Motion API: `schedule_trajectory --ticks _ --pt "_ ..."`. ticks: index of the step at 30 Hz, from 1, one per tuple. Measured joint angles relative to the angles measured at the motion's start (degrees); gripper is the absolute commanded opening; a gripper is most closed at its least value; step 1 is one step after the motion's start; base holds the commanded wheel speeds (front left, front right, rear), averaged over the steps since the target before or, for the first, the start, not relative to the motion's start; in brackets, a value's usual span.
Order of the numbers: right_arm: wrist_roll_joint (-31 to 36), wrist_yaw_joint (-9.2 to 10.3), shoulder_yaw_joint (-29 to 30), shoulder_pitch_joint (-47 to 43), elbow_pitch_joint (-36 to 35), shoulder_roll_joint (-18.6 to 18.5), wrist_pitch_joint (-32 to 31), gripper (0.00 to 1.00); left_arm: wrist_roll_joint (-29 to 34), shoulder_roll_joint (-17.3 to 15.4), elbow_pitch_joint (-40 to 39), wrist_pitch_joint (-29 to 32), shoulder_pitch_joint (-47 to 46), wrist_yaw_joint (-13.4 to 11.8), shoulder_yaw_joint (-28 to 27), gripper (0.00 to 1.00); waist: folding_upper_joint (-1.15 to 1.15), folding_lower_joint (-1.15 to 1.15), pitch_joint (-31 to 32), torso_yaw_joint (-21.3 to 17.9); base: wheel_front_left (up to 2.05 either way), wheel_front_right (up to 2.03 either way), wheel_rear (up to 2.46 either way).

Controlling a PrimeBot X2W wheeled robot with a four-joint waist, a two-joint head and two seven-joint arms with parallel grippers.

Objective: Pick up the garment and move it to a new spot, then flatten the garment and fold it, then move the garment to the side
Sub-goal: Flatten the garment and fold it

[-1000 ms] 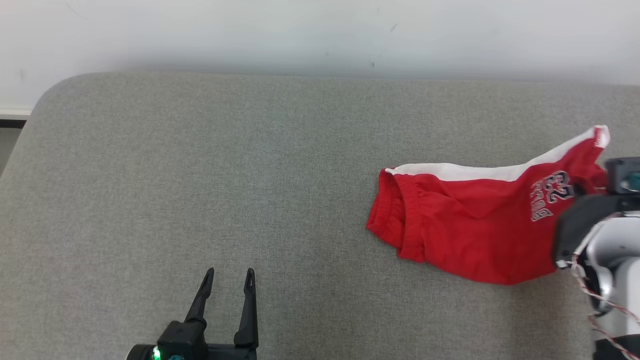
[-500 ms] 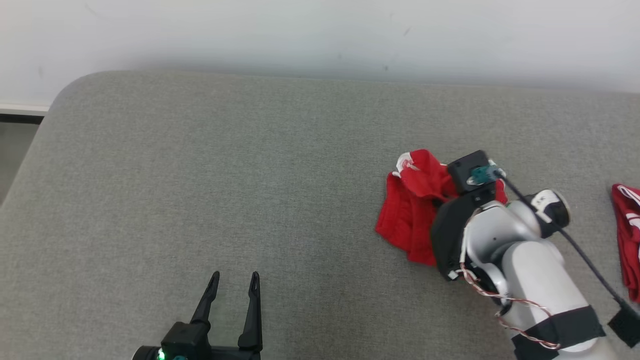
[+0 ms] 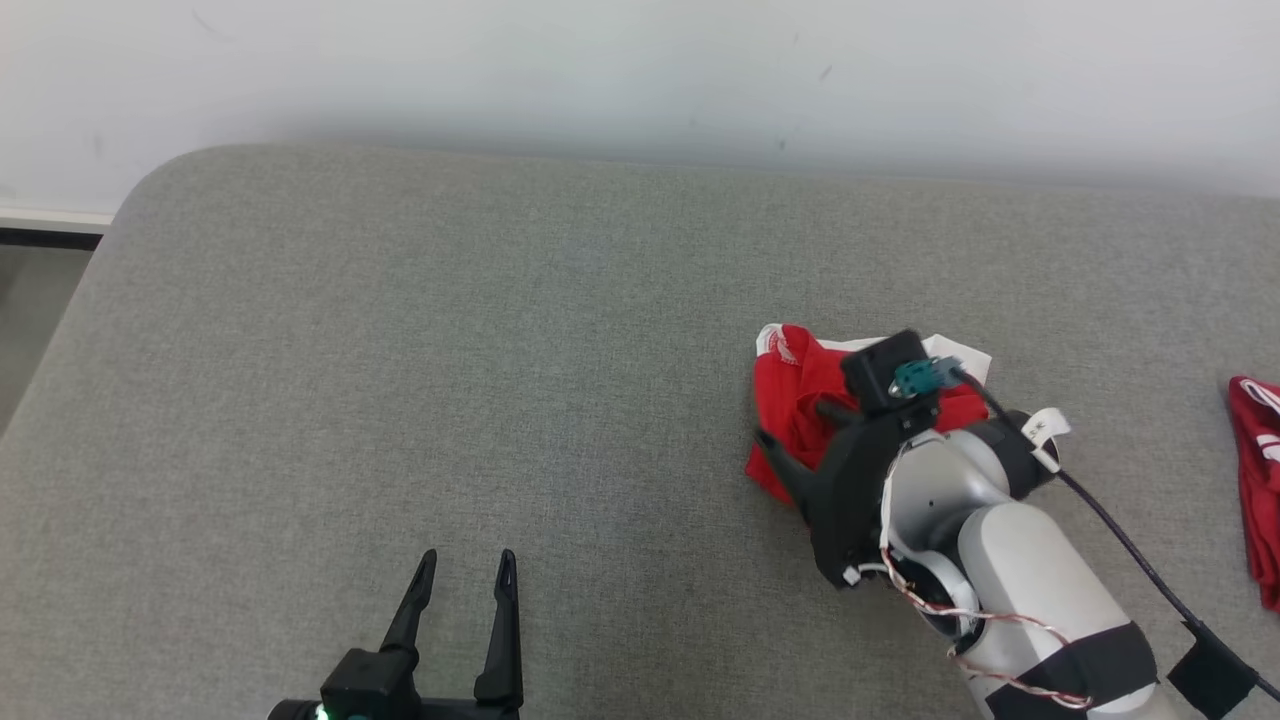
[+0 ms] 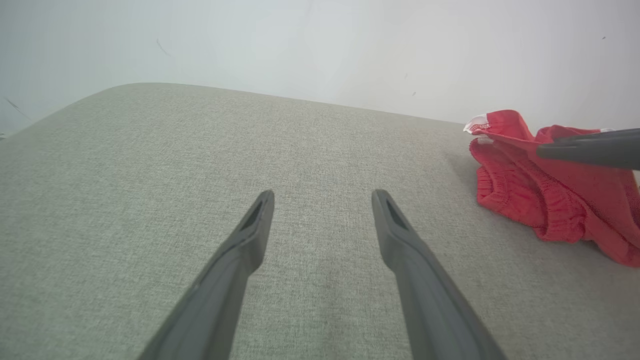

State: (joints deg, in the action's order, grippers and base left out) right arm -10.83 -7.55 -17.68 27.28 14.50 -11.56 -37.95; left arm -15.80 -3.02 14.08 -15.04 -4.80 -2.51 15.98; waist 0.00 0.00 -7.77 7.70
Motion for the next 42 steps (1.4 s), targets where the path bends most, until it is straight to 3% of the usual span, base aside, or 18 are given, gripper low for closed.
schedule_trajectory --ticks 2,6,14,19,20,21,22,32,37,42 --pt "-3.43 0.0 1.72 0.19 -2.32 1.26 3.13 1.0 0.0 0.03 0.12 0.0 0.21 0.0 -0.07 1.0 0.0 0.0 0.38 -0.37 0.0 0.0 0.0" --pt "-3.44 0.0 6.08 1.06 -5.67 0.78 7.71 1.0 0.01 0.04 0.21 0.0 0.67 0.05 -0.09 1.0 0.0 0.0 1.08 -0.89 0.0 0.0 0.0" --pt "1.79 0.0 16.6 -4.9 -7.75 -0.25 11.48 1.0 0.13 0.04 0.08 0.0 1.41 0.47 -0.12 1.0 0.0 0.0 2.53 -1.15 0.0 0.0 0.0" --pt "5.39 0.0 21.84 -9.79 -5.19 1.4 14.74 1.0 0.62 0.04 -0.26 0.0 1.53 0.53 -0.32 1.0 0.0 0.0 2.59 -0.94 0.0 0.0 0.0" --pt "6.2 0.0 22.38 -10.48 -4.38 1.67 15.29 0.48 0.63 0.05 -0.33 0.0 1.53 0.57 -0.34 1.0 0.0 0.0 2.54 -0.88 0.0 0.0 0.0" --pt "7.06 0.0 22.95 -11.01 -3.56 1.94 15.93 0.15 0.68 0.05 -0.35 0.0 1.54 0.59 -0.37 1.0 0.0 0.0 2.49 -0.83 0.0 0.0 0.0" --pt "7.67 0.0 23.32 -11.32 -2.74 2.24 16.67 0.0 0.7 0.04 -0.36 0.0 1.54 0.76 -0.43 1.0 0.0 0.0 2.43 -0.78 0.0 0.0 0.0" --pt "10.95 0.0 19.38 -9.44 6.31 3.52 21.81 0.0 1.27 0.05 -0.23 0.0 1.32 1.07 -0.64 1.0 0.0 0.0 1.48 -0.18 0.0 0.0 0.0" --pt "10.5 0.0 12.7 -7.35 9.96 5.0 23.04 0.0 1.29 0.05 -0.01 0.0 1.24 1.08 -0.85 1.0 0.0 0.0 1.33 0.26 0.0 0.0 0.0" --pt "7.49 0.0 6.26 -7.86 9.17 5.6 22.07 0.0 1.29 0.05 0.05 0.0 1.23 1.08 -1.01 1.0 0.0 0.0 1.64 0.51 0.0 0.0 0.0"
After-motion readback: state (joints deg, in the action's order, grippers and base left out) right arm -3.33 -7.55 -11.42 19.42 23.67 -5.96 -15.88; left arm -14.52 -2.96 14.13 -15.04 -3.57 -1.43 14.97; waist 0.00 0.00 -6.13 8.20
